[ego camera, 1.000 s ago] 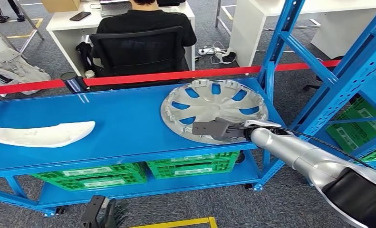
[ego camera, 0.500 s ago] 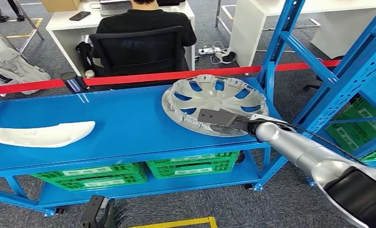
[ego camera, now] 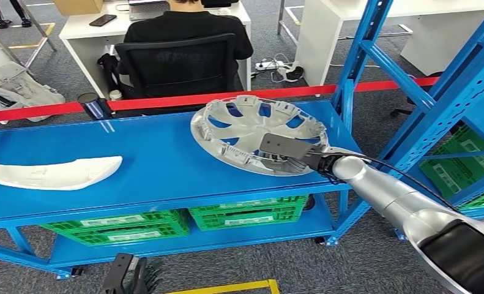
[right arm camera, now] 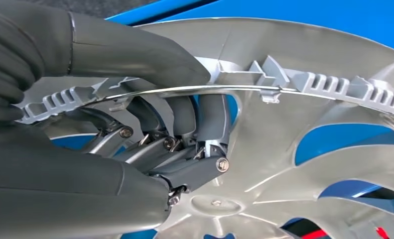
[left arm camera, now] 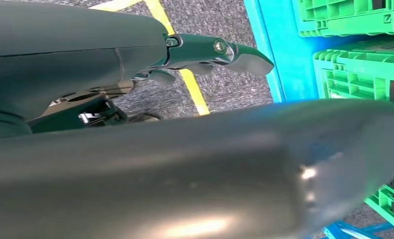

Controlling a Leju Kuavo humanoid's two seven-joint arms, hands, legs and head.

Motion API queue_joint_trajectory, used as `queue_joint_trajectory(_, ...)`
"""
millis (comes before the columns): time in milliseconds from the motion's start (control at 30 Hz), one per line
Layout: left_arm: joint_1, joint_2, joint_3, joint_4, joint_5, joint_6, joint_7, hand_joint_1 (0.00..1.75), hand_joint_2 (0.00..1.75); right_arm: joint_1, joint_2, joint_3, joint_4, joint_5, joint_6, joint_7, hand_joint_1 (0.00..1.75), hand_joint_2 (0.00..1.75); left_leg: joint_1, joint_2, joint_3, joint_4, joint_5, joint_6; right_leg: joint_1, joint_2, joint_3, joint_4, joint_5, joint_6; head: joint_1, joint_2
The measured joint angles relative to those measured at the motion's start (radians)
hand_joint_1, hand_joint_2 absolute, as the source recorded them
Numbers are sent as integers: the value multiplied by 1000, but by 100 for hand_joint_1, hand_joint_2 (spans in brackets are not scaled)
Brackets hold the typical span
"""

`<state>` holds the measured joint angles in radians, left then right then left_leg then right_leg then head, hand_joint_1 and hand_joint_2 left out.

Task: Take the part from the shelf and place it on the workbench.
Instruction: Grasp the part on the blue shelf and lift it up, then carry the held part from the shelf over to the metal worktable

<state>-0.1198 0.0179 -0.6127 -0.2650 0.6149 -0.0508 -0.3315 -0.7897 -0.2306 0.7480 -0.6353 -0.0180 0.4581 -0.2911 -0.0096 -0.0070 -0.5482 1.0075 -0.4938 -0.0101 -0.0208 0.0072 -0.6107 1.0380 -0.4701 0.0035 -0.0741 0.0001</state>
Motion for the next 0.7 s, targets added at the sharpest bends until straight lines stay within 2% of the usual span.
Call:
queue_joint_trajectory(467, 12, 0, -10, 6, 4, 0, -24, 0, 0, 5, -7, -41, -166, -95, 63, 15, 175, 175, 0, 0, 0, 0, 0, 0, 0, 1, 0, 0, 0, 0, 0, 0)
queue_joint_trajectory(700, 17, 1, -22, 9, 0, -3, -48, 0, 0, 14, -13, -53, -282, -193, 113, 23, 175, 175, 0, 0, -1, 0, 0, 0, 0, 1, -1, 0, 0, 0, 0, 0)
